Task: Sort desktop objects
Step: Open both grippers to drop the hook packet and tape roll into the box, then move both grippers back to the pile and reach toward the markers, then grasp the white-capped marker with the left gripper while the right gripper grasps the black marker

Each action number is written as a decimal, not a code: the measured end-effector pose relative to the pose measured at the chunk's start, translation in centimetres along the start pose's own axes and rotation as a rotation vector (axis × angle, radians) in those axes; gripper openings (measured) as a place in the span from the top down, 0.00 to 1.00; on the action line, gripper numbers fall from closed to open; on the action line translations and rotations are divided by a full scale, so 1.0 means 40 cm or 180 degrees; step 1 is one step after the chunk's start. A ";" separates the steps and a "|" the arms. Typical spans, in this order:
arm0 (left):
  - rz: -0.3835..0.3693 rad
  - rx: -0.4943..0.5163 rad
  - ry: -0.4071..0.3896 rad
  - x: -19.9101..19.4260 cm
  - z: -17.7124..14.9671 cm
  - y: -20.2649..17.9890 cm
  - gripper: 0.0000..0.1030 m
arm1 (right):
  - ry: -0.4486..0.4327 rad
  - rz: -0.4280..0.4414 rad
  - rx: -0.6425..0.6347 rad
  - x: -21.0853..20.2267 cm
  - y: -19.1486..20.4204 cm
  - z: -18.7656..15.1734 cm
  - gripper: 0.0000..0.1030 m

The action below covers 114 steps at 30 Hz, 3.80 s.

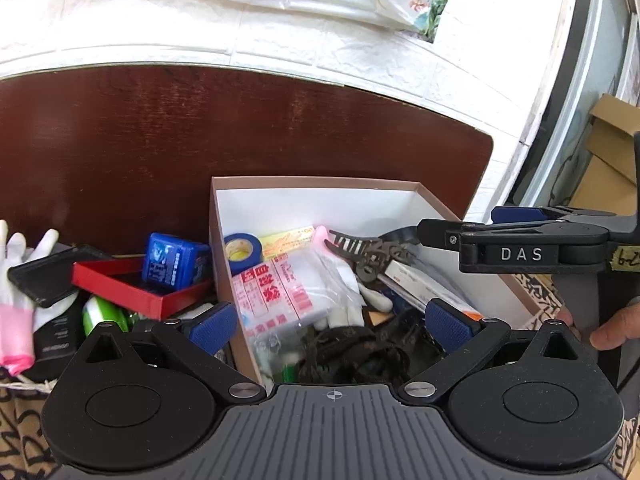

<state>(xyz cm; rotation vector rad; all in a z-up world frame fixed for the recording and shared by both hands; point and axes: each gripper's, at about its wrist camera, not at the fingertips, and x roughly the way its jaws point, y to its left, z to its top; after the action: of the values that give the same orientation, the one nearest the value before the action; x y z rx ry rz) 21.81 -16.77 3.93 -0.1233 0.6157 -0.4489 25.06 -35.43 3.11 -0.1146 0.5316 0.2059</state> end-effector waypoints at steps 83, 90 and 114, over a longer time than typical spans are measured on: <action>0.0337 -0.0119 0.0191 -0.133 -0.350 0.298 0.88 | 0.0338 0.0940 -0.0191 -0.080 0.488 -0.418 0.83; 0.0399 -0.0161 0.0199 -0.281 -0.450 0.271 0.88 | 0.0432 0.1014 -0.0288 -0.190 0.495 -0.468 0.83; 0.0461 -0.0063 0.0542 -0.492 -0.657 0.181 0.62 | 0.0838 0.1131 -0.0480 -0.448 0.506 -0.601 0.82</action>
<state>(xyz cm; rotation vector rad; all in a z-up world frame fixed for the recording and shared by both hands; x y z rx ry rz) -5.06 -1.04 -8.75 -0.0591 0.7909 -0.3150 -6.36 -22.57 -9.39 -0.1956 0.7979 0.5835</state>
